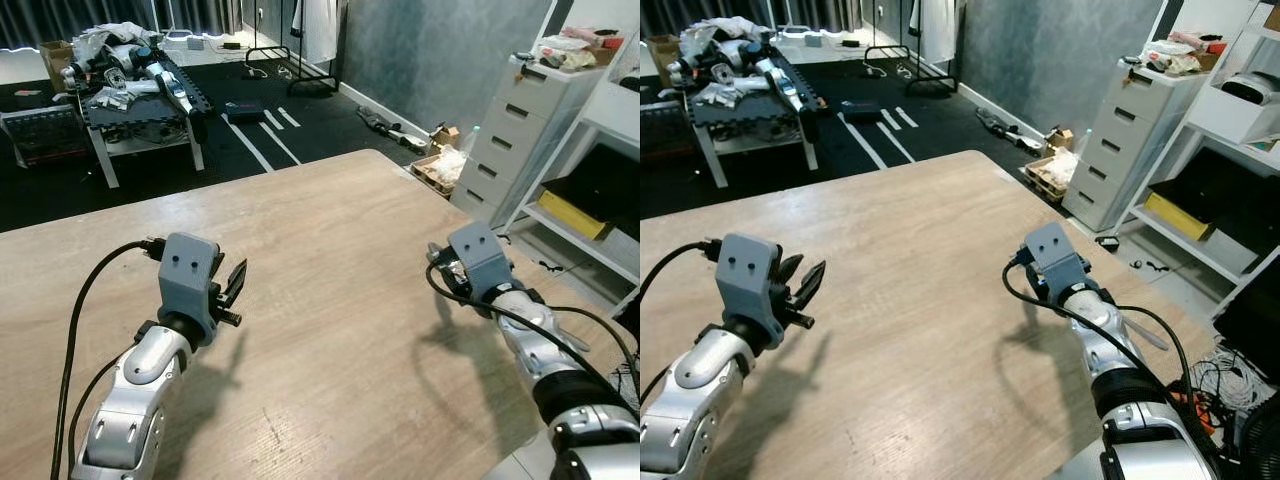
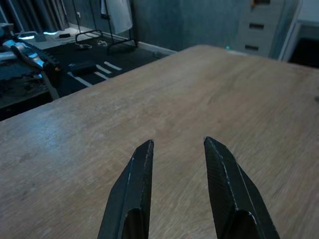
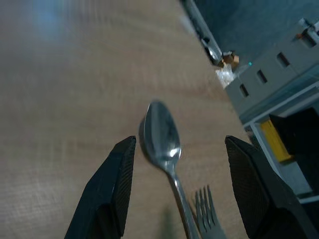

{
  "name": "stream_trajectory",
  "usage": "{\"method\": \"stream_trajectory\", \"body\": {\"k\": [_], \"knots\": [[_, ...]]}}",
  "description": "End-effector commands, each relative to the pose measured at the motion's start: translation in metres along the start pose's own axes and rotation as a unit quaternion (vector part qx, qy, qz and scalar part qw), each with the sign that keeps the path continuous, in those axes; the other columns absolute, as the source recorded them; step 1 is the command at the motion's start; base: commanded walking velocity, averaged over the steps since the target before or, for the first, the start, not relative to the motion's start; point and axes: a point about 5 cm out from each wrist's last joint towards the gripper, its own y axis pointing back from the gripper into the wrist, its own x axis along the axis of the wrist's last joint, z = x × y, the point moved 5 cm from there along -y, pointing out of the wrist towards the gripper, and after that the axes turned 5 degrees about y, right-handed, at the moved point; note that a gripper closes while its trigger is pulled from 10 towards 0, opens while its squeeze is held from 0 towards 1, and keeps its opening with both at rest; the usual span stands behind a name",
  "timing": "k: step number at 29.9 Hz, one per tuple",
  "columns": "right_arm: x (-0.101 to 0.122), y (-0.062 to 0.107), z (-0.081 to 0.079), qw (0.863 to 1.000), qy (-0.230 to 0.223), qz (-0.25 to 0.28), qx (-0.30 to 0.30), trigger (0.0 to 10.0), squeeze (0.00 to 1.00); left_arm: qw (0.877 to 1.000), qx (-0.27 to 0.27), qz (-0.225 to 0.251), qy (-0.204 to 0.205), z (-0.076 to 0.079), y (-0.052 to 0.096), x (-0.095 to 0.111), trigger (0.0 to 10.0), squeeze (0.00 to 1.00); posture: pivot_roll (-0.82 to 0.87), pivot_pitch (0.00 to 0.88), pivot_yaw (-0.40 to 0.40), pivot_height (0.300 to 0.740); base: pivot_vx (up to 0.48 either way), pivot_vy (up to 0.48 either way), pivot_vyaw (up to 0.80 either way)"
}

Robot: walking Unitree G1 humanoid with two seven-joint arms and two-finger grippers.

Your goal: Setting the table

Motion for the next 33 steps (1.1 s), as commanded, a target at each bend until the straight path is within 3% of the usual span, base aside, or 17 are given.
{"method": "stream_trajectory", "body": {"k": [1,4,12,24,33], "knots": [[0.004,-0.001,0.003,1.000,-0.019,0.008,-0.004,10.0,0.00,1.000,0.008,-0.004,0.009,-0.002,0.001,0.000,10.0,0.00,0.12,0.117,0.009,0.740,0.000,0.000,0.00],[0.013,-0.002,-0.001,0.997,-0.068,0.034,-0.011,10.0,0.00,1.000,0.018,-0.012,0.011,-0.005,0.000,-0.002,10.0,0.00,0.11,0.122,0.018,0.740,0.000,0.000,0.00],[0.020,-0.001,-0.011,0.993,-0.096,0.062,-0.013,10.0,0.00,0.999,0.037,-0.016,0.001,-0.012,-0.004,-0.002,10.0,0.00,0.11,0.115,0.031,0.740,0.000,0.000,0.00],[0.016,0.002,-0.013,0.991,-0.111,0.066,-0.017,10.0,0.00,0.999,0.044,-0.020,0.006,-0.014,-0.008,-0.002,10.0,0.00,0.10,0.118,0.040,0.740,0.000,-0.373,0.00],[0.014,0.004,-0.012,0.991,-0.112,0.067,-0.020,10.0,0.00,0.998,0.057,-0.021,0.025,-0.019,-0.010,-0.002,10.0,0.00,0.10,0.120,0.044,0.740,0.000,0.000,0.00]]}}
